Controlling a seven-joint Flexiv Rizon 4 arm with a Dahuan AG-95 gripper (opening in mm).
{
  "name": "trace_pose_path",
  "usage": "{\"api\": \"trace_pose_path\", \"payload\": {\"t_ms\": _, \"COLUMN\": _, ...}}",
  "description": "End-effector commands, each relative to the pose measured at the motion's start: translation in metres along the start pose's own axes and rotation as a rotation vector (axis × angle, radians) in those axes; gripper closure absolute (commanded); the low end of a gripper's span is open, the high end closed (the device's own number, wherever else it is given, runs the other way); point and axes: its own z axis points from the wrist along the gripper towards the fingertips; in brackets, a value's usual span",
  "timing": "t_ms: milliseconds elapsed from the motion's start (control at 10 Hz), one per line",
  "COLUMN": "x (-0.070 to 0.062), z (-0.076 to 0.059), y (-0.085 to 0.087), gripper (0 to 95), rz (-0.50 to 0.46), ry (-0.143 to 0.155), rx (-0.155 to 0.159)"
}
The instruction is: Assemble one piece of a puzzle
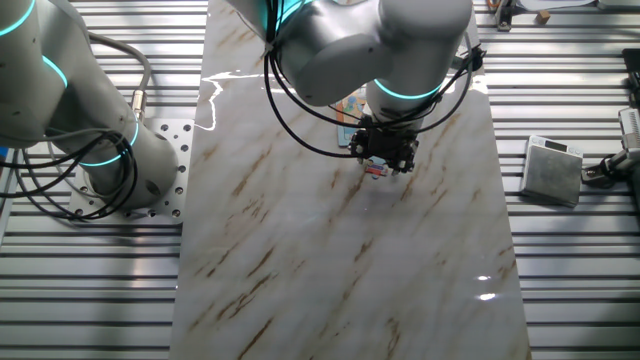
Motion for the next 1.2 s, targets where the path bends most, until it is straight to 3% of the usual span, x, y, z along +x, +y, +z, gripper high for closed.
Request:
{"api": "trace_pose_path", "payload": {"t_ms": 100, "x": -0.0015, "z": -0.0014, "y": 0.0012, "gripper": 38.0, "rz": -0.009, "ry": -0.009, "rx": 0.013}}
{"api": "trace_pose_path", "payload": {"t_ms": 600, "x": -0.0066, "z": -0.0010, "y": 0.0032, "gripper": 38.0, "rz": -0.008, "ry": -0.021, "rx": 0.047}}
{"api": "trace_pose_path", "payload": {"t_ms": 1200, "x": -0.0065, "z": 0.0025, "y": 0.0016, "gripper": 38.0, "rz": -0.015, "ry": -0.029, "rx": 0.046}}
